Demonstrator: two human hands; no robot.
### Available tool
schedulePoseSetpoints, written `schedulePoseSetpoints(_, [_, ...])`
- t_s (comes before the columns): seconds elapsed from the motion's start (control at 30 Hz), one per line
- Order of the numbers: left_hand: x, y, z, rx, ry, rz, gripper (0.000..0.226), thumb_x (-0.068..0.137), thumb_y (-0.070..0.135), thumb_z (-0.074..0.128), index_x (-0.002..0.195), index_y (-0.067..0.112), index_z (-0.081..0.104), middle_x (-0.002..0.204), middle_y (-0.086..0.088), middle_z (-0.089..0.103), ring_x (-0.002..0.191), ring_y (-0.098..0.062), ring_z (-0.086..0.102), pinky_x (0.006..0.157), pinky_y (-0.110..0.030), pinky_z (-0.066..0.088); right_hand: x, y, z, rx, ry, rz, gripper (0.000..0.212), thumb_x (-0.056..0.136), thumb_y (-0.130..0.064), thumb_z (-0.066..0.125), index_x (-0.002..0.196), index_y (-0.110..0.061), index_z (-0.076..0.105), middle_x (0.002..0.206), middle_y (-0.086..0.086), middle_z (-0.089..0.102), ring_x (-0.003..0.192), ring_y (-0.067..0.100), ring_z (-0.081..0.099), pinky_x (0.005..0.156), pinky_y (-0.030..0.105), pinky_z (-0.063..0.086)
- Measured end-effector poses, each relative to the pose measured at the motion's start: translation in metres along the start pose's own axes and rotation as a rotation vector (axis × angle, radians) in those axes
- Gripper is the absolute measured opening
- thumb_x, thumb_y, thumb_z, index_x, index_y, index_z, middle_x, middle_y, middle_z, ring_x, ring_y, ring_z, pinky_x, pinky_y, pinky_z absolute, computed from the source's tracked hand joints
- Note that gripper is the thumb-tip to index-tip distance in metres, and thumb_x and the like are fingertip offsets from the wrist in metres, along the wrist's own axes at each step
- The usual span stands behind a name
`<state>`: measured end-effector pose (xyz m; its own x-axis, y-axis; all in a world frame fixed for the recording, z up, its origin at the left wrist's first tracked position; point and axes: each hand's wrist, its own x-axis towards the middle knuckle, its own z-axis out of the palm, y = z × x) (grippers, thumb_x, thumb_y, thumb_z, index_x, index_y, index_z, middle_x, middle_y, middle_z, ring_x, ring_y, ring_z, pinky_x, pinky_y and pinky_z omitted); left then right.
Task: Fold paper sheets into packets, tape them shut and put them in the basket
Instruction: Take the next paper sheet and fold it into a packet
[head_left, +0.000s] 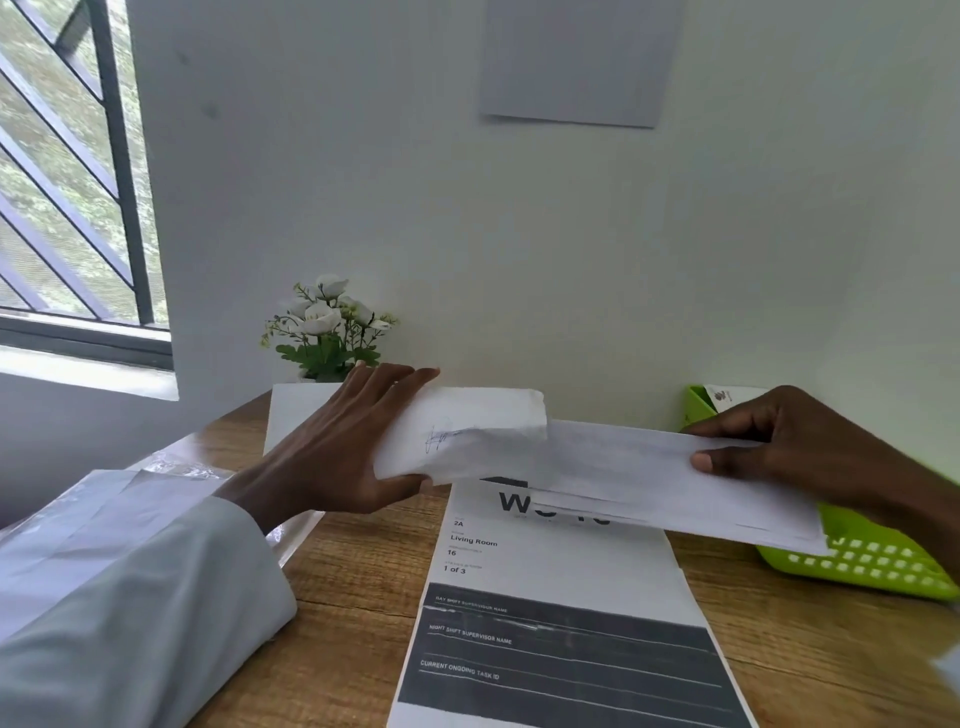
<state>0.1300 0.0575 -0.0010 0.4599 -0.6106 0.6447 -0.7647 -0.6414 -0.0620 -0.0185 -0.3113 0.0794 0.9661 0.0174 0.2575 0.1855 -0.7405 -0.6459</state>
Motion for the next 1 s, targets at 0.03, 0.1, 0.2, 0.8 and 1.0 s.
schedulePoseSetpoints(0.03, [0.000,0.000,0.000,-0.008,0.002,-0.003,0.105,0.068,0.071,0.066,0.149,0.020,0.024,0.139,-0.001,0.037,0.121,-0.020,0.039,0.100,-0.039,0.043,0.000,0.001,0.000,0.001,-0.019,0.007,0.021,0.080,-0.008,0.076,0.091,-0.026,0.079,0.085,-0.010,0.078,0.073,0.000,0.071,0.062,0.008,0.050])
schedulePoseSetpoints(0.1, [0.000,0.000,-0.001,-0.017,-0.005,0.004,0.104,0.069,0.070,0.067,0.149,0.020,0.025,0.138,-0.001,0.037,0.121,-0.020,0.039,0.098,-0.038,0.043,0.000,0.002,0.000,-0.005,-0.027,0.004,0.021,0.080,-0.010,0.076,0.093,-0.026,0.079,0.086,-0.010,0.078,0.075,0.001,0.071,0.063,0.009,0.050])
schedulePoseSetpoints(0.2, [0.000,0.001,-0.001,0.001,-0.054,0.042,0.102,0.070,0.070,0.065,0.149,0.022,0.023,0.139,0.000,0.037,0.122,-0.018,0.037,0.100,-0.035,0.040,0.001,0.004,0.001,-0.026,-0.023,-0.006,0.021,0.081,-0.011,0.076,0.095,-0.026,0.078,0.086,-0.013,0.078,0.075,-0.001,0.071,0.063,0.008,0.049])
schedulePoseSetpoints(0.8, [0.007,0.025,0.005,-0.003,-0.174,0.181,0.094,0.074,0.072,0.061,0.149,0.027,0.026,0.140,0.000,0.038,0.124,-0.015,0.034,0.103,-0.029,0.027,0.012,0.007,0.037,-0.035,-0.001,-0.046,0.005,0.082,-0.016,0.076,0.086,-0.018,0.079,0.079,-0.009,0.077,0.066,-0.002,0.066,0.059,0.009,0.047])
schedulePoseSetpoints(1.0, [0.004,0.015,0.004,0.042,-0.208,0.148,0.102,0.071,0.076,0.060,0.152,0.034,0.013,0.145,0.001,0.033,0.124,-0.015,0.031,0.101,-0.034,0.027,0.011,0.012,0.022,0.047,0.142,-0.023,0.006,0.080,-0.016,0.077,0.081,-0.022,0.079,0.078,-0.009,0.077,0.067,-0.001,0.066,0.061,0.009,0.048])
